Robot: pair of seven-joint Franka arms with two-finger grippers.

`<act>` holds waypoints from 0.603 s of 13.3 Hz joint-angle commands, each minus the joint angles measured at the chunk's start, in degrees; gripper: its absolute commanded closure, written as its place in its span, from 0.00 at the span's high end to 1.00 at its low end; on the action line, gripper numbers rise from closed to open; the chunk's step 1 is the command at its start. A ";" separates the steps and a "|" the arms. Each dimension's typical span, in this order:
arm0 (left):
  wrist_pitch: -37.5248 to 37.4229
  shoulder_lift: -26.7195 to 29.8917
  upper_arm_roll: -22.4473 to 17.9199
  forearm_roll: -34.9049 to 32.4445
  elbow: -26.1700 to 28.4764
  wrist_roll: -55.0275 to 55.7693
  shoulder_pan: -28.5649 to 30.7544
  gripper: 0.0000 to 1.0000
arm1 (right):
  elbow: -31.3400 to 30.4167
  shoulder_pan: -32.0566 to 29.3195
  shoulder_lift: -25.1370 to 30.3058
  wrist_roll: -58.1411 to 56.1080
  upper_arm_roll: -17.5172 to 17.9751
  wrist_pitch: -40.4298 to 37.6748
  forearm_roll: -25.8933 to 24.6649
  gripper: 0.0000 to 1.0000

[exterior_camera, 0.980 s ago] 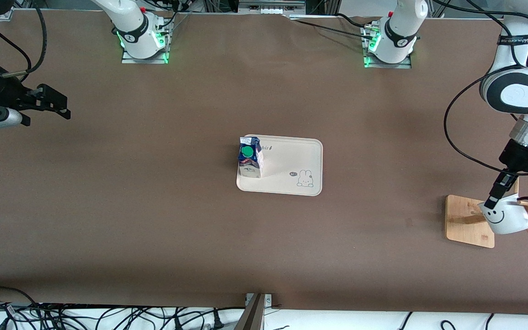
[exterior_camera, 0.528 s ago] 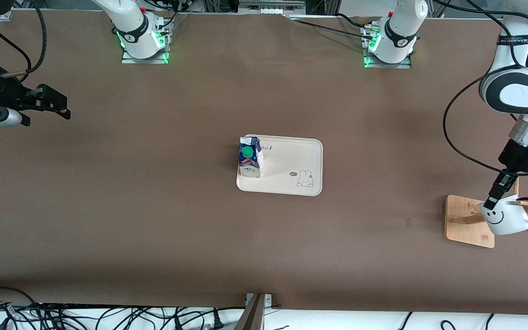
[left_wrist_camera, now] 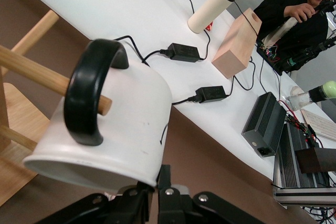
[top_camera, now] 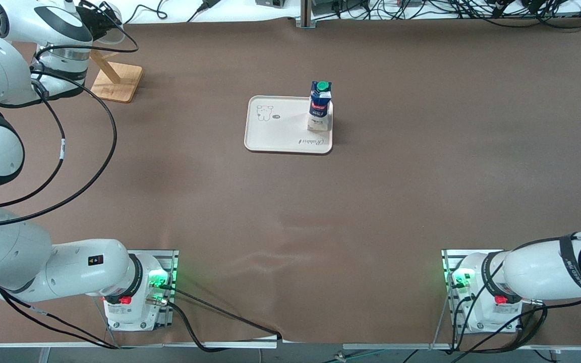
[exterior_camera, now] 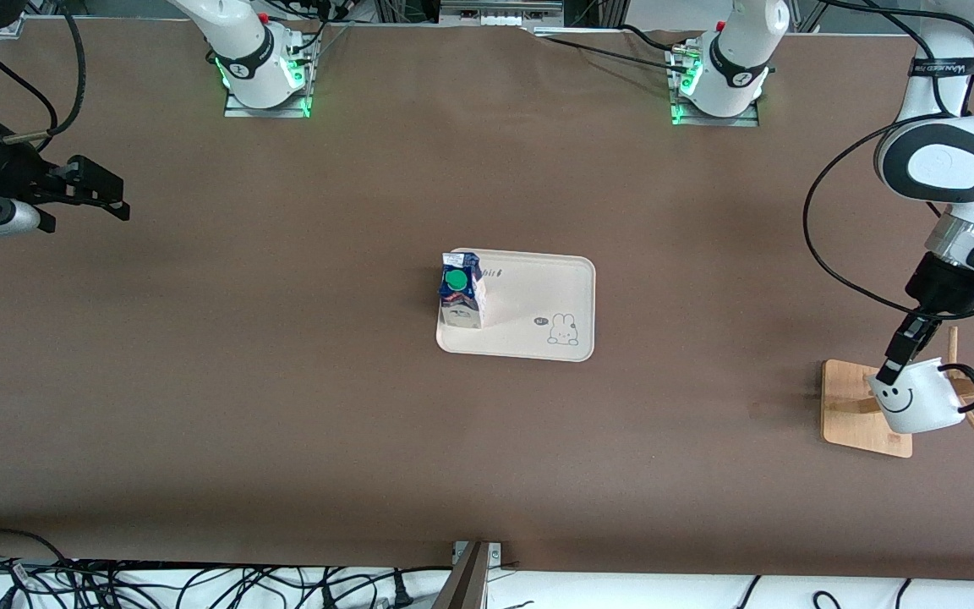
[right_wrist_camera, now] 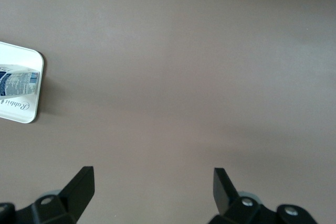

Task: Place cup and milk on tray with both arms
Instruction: 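Lift the white mug off the stand peg with the left gripper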

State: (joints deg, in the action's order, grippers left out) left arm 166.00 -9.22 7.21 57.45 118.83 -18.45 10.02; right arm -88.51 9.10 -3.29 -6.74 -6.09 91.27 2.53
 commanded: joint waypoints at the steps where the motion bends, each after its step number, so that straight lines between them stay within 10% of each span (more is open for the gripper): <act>1: -0.23 2.36 0.43 -0.49 2.01 -0.97 -0.08 0.00 | 0.88 -0.22 -0.23 0.59 -0.06 -0.66 0.99 1.00; 8: -1.72 7.01 6.30 -1.80 5.09 -1.50 -0.26 0.00 | 0.79 -0.13 -0.23 0.59 -0.06 -0.66 0.99 1.00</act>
State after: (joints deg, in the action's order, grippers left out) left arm 165.63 -5.56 11.60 57.04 121.88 -19.06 9.66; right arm -88.50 9.09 -3.35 -6.73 -6.10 91.22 2.53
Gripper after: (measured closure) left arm 0.921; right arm 0.000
